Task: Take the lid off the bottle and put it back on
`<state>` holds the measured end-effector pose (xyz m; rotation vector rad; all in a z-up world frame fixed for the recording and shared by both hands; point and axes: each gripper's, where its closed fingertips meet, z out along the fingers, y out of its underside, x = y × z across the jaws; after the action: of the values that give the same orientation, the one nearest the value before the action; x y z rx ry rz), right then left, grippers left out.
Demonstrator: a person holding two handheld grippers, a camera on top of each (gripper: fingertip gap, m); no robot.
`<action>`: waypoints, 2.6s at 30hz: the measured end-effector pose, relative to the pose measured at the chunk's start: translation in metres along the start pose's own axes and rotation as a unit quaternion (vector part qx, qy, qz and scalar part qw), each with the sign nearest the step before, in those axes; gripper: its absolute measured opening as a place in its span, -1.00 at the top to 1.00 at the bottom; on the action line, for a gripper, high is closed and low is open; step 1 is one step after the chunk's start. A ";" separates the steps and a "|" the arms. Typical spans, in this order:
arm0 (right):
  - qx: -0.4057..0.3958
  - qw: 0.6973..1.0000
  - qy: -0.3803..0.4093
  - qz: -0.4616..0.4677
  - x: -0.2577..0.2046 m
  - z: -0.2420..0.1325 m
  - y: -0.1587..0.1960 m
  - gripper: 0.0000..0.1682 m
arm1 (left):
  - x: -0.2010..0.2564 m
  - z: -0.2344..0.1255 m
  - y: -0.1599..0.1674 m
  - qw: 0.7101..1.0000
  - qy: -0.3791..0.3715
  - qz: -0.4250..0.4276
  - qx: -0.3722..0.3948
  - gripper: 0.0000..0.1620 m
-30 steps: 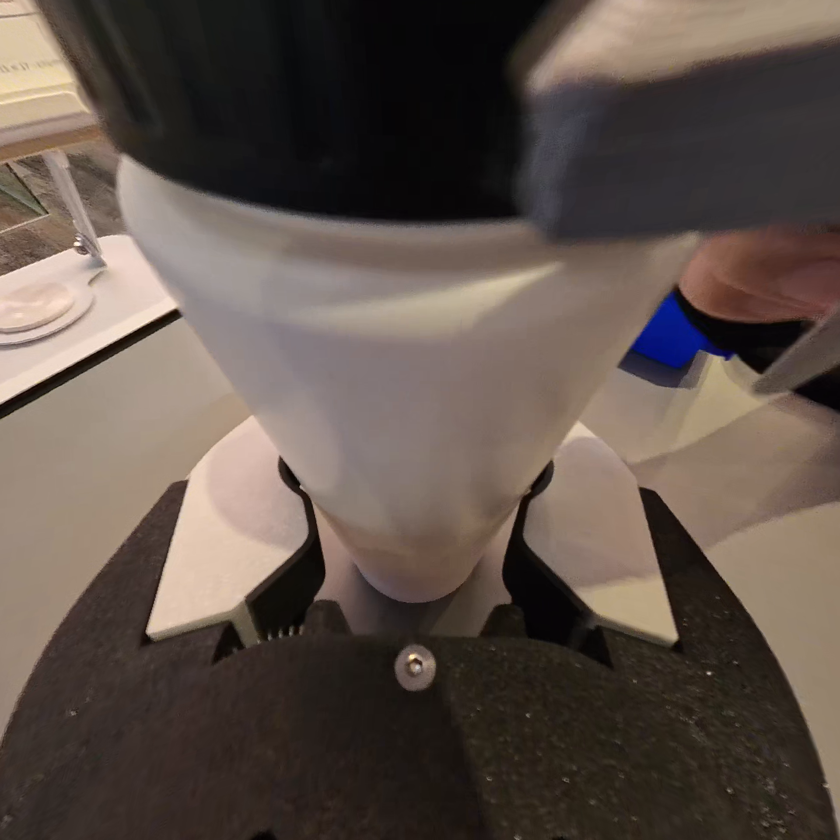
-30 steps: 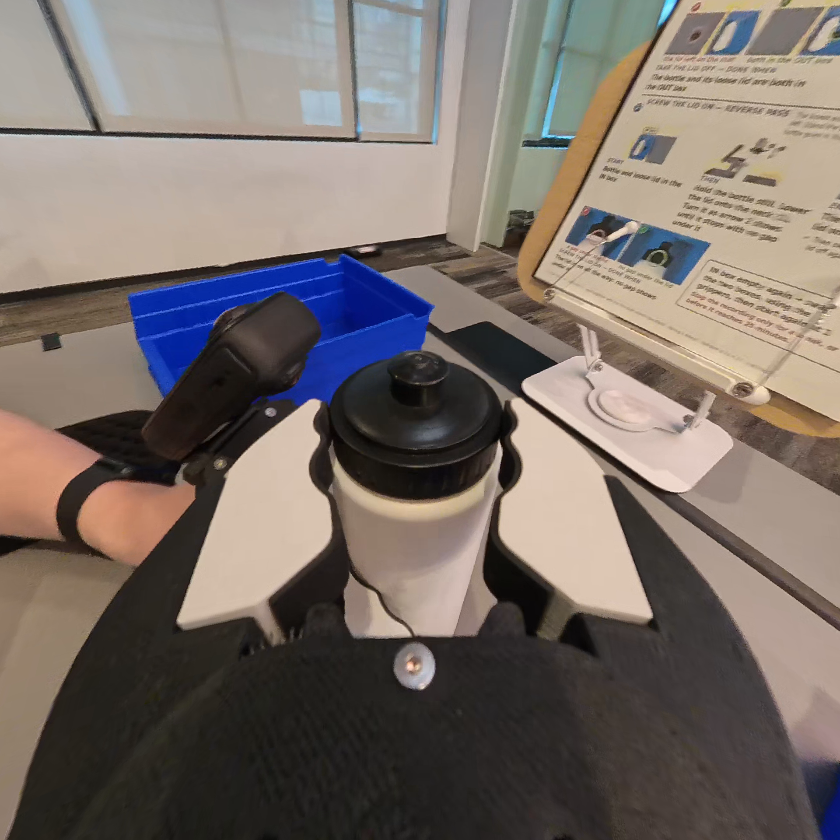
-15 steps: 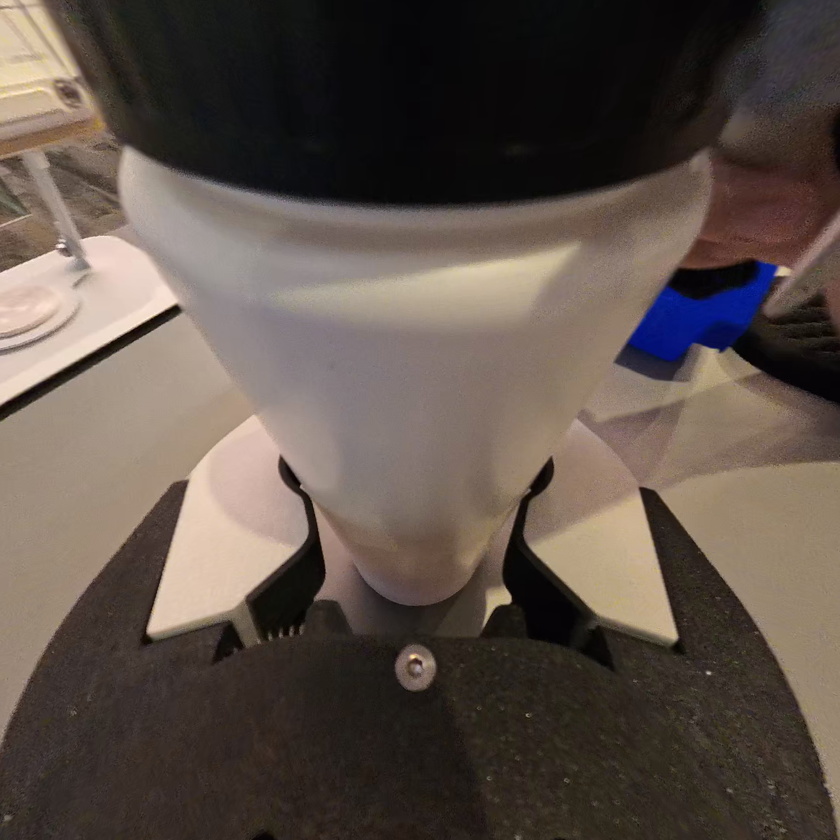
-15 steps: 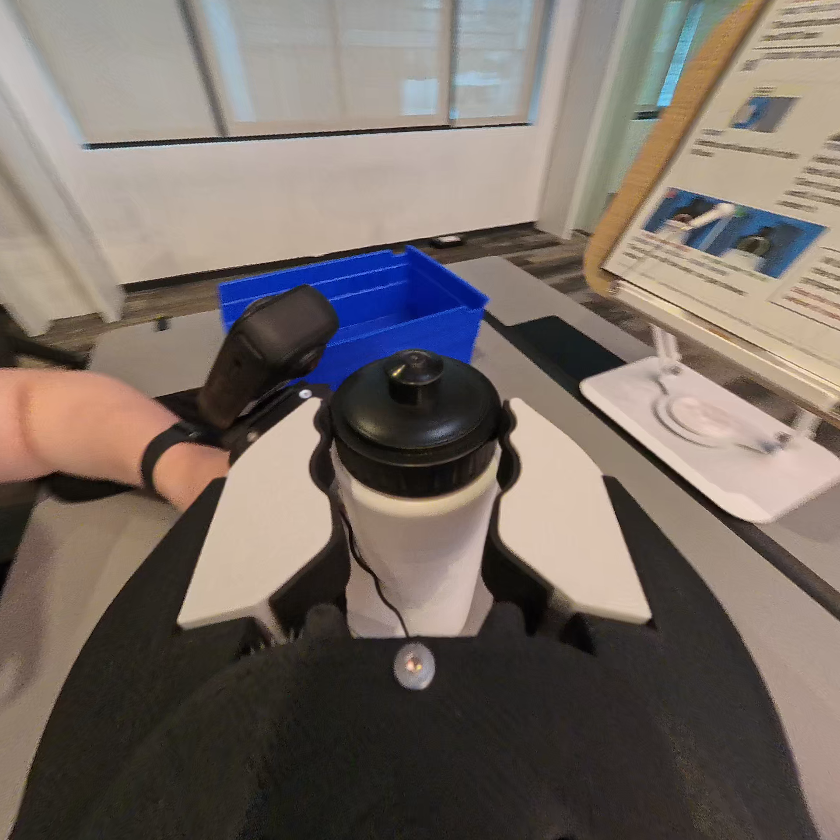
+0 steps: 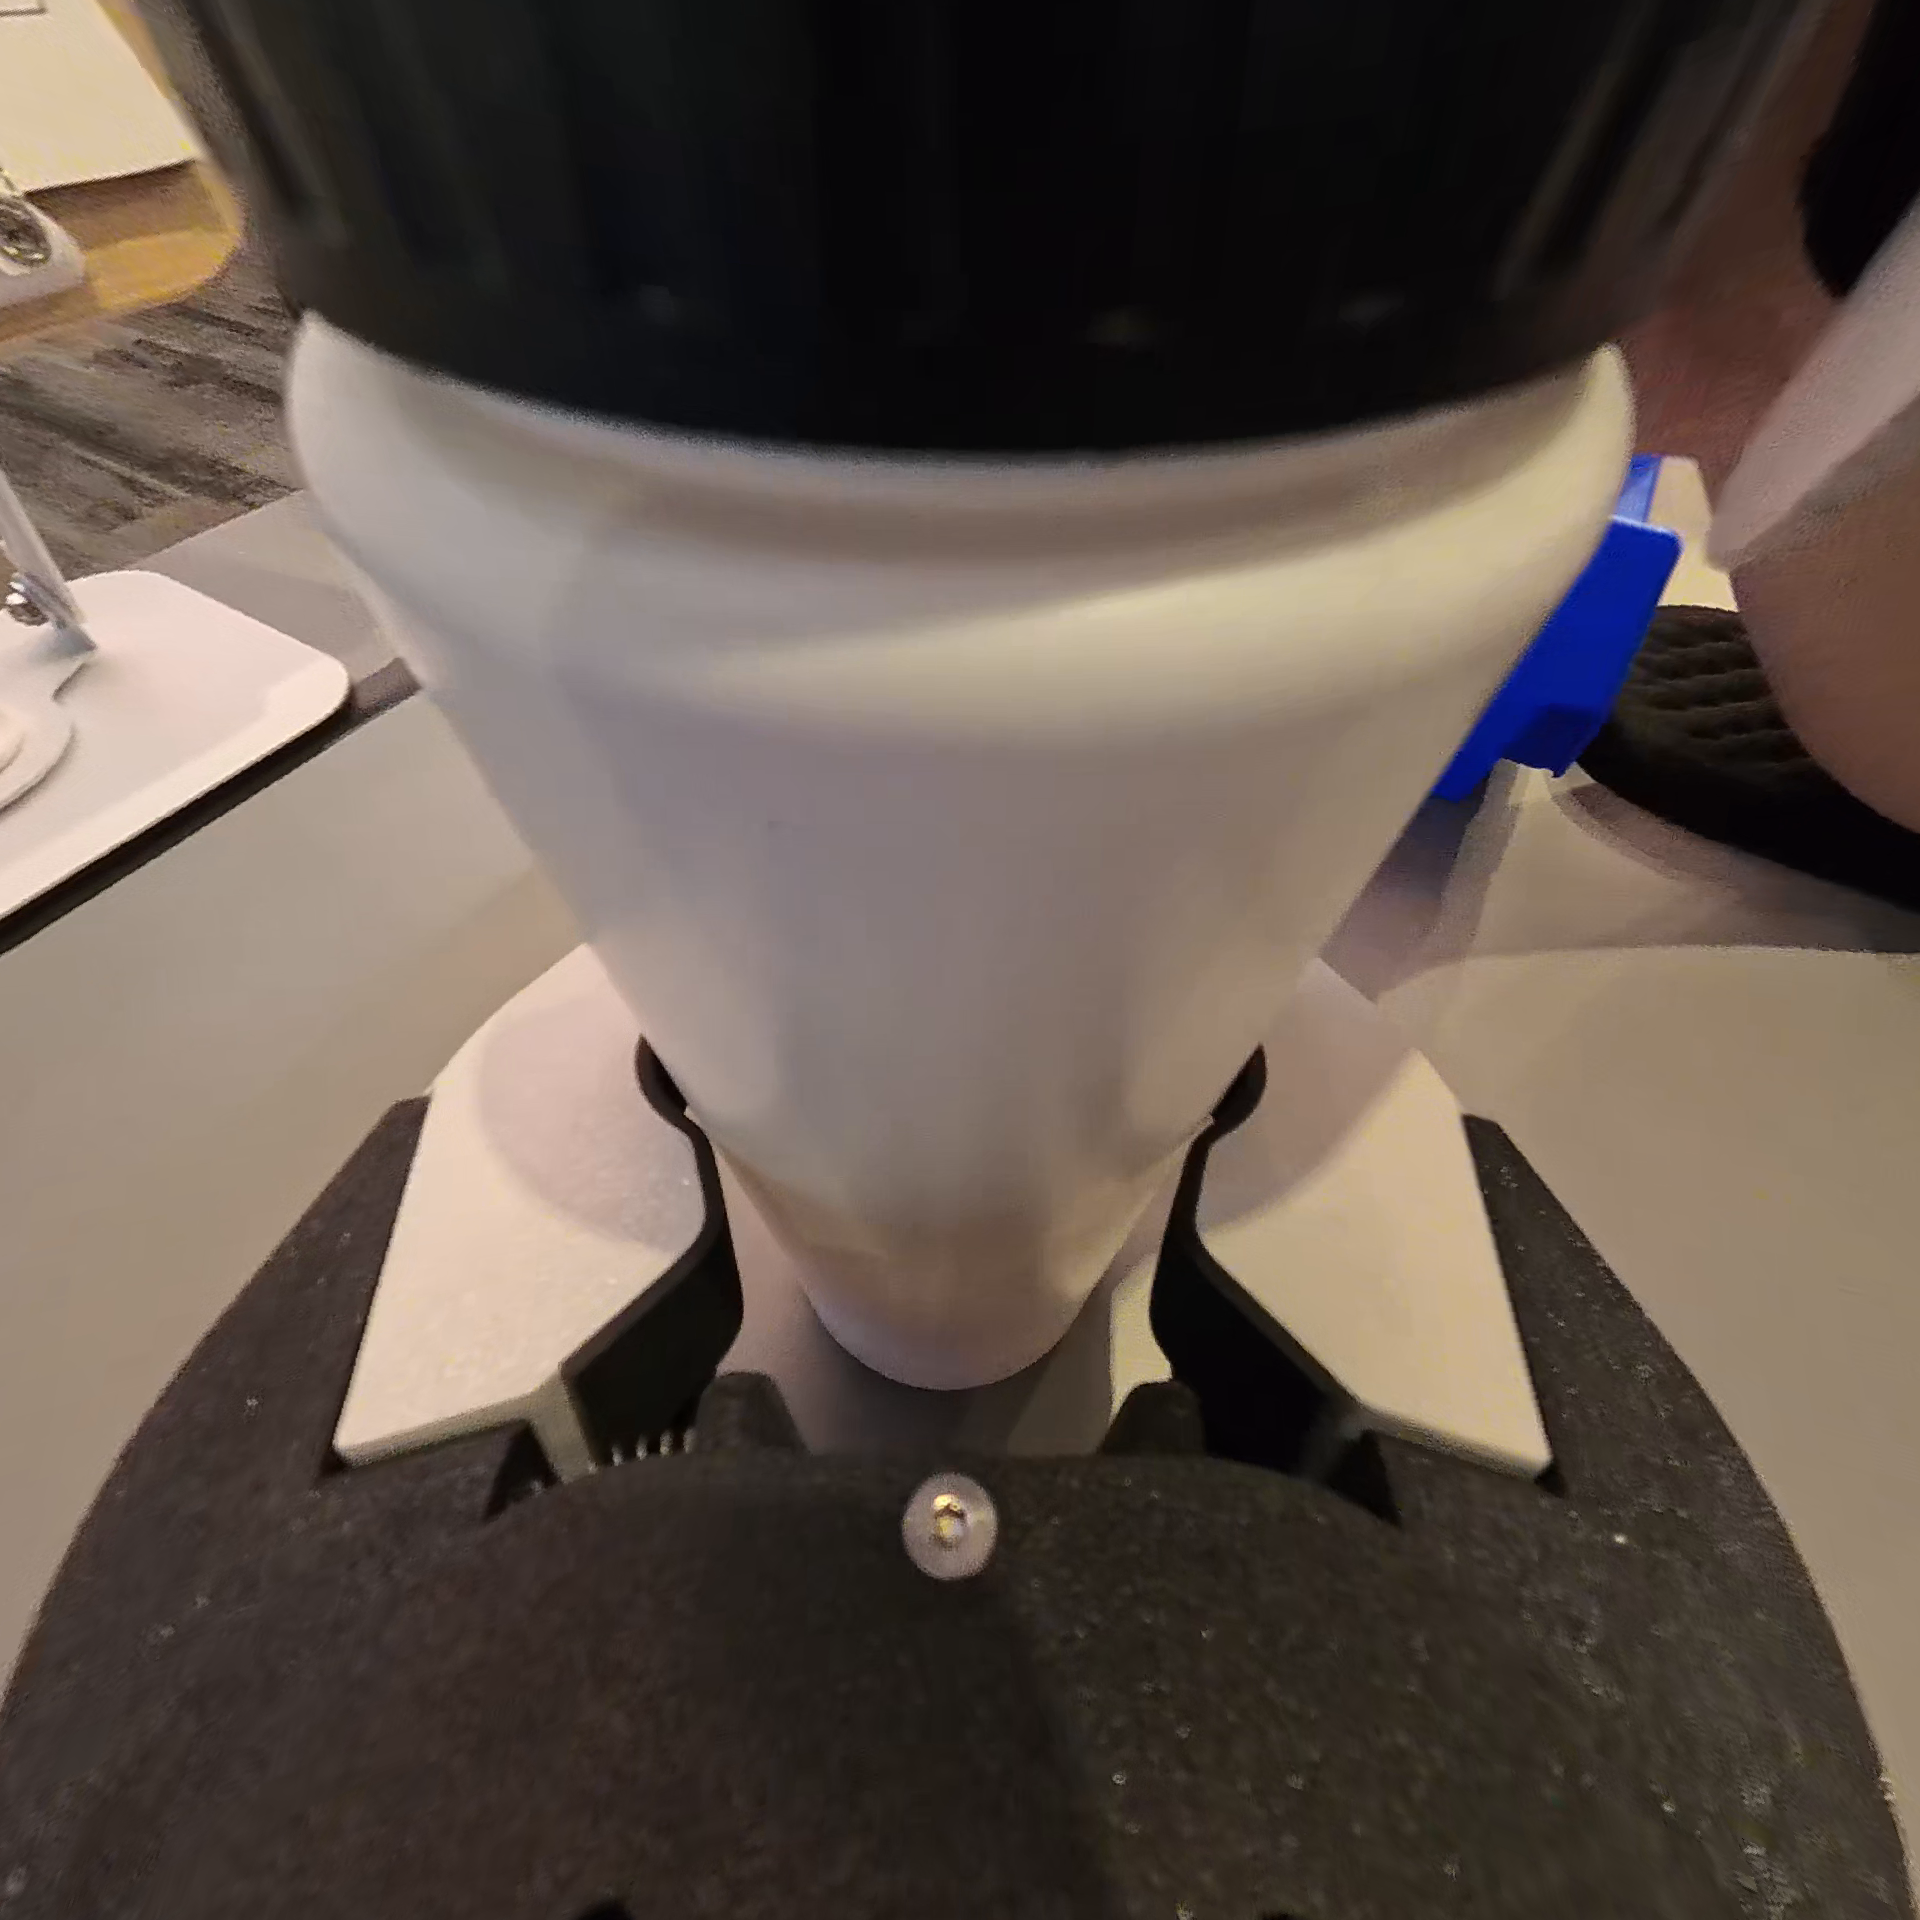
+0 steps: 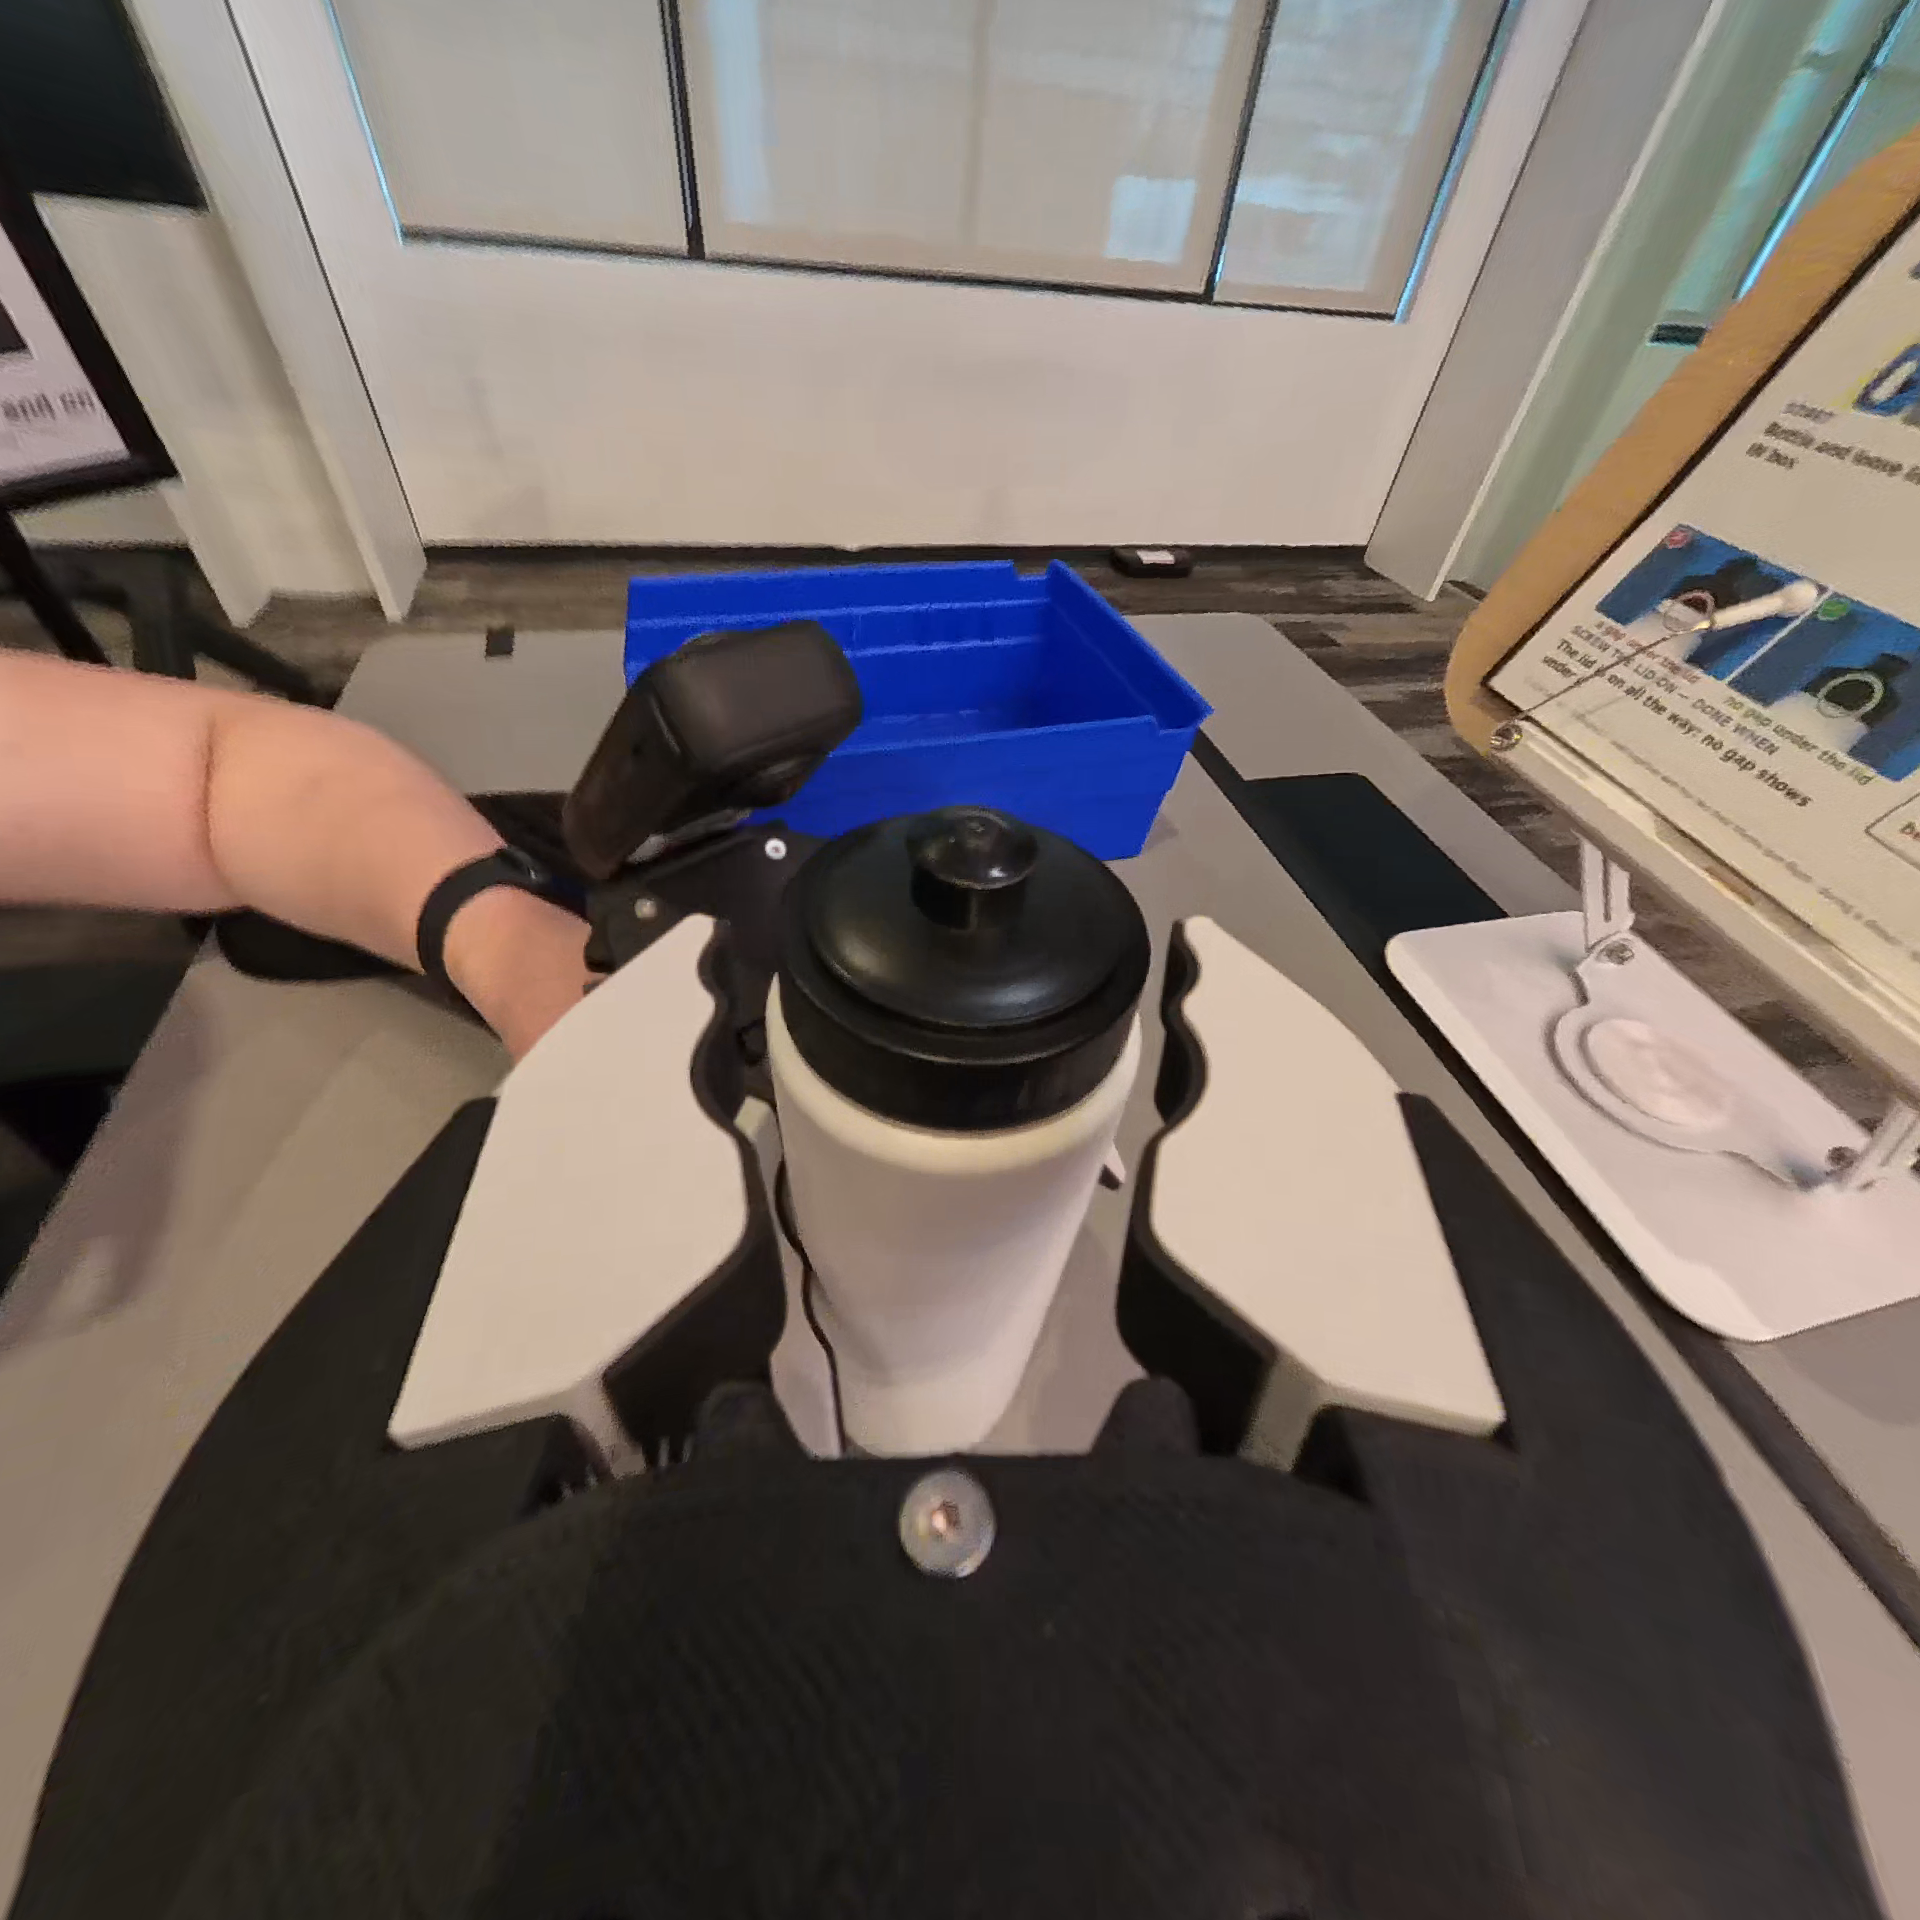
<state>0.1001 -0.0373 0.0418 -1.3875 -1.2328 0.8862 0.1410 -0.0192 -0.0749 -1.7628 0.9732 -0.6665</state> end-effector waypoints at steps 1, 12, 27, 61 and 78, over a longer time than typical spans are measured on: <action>-0.002 1.000 -0.003 -0.020 -0.003 0.000 0.001 0.06 | 0.002 0.000 0.000 1.000 0.005 0.002 0.001 -0.23; -0.019 0.983 0.184 0.019 0.012 0.010 0.002 0.13 | -0.011 -0.003 0.003 0.998 -0.052 -0.015 -0.019 -0.23; 0.028 0.998 -0.032 0.050 0.003 -0.007 -0.007 0.11 | -0.001 0.000 0.000 1.000 0.008 0.003 -0.001 -0.23; -0.023 0.999 -0.035 -0.002 -0.006 -0.004 0.005 0.15 | 0.011 0.000 0.001 0.999 0.039 0.019 -0.010 -0.23; -0.043 0.990 0.117 0.063 0.008 0.007 0.004 0.15 | -0.002 -0.004 0.005 0.999 -0.017 -0.030 -0.042 -0.23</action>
<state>0.0959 -0.0281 0.0371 -1.6038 -1.0242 0.7385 0.1355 -0.0207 -0.0776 -1.8776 0.9409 -0.6389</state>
